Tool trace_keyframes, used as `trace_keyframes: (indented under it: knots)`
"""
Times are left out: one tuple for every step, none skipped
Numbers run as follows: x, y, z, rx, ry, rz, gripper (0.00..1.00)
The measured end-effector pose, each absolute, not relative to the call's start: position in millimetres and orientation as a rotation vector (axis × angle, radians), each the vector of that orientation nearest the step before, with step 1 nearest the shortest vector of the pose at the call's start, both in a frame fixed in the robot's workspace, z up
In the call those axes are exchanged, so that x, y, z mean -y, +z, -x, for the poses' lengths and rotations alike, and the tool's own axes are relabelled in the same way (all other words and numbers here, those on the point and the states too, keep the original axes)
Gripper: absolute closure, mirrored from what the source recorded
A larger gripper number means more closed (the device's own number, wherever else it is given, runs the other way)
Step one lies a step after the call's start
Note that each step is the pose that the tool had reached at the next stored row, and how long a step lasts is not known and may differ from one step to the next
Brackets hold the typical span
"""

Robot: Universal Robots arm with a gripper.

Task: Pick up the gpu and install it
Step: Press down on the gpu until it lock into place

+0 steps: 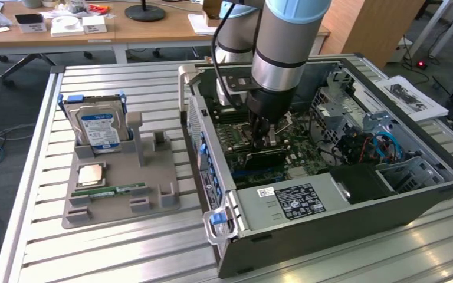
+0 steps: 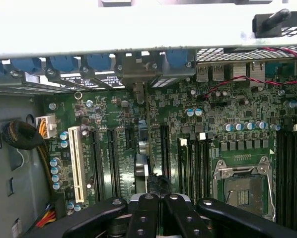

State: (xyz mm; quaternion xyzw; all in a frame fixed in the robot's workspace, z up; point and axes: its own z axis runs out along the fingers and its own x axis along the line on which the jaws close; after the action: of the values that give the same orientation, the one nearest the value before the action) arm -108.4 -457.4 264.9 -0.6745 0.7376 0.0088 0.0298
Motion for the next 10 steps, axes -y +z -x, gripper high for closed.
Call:
trace_keyframes:
  knots:
    - [457.4,264.8,108.4,-2.274,0.027,2.08,0.89]
    - [457.3,264.7,108.4,-2.274,0.028,2.079,0.89]
    - [457.3,264.7,108.4,-2.274,0.028,2.079,0.89]
    - [457.3,264.6,108.5,-2.274,0.027,2.079,0.89]
    - [457.3,264.2,109.6,-2.274,0.027,2.079,0.89]
    - [457.3,263.9,110.9,-2.274,0.027,2.079,0.89]
    - [457.3,263.8,112.0,-2.274,0.027,2.079,0.89]
    - [457.3,263.8,112.3,-2.274,0.027,2.079,0.89]
    - [457.3,263.7,112.3,-2.274,0.027,2.079,0.89]
    - [457.3,263.6,112.3,-2.274,0.027,2.079,0.89]
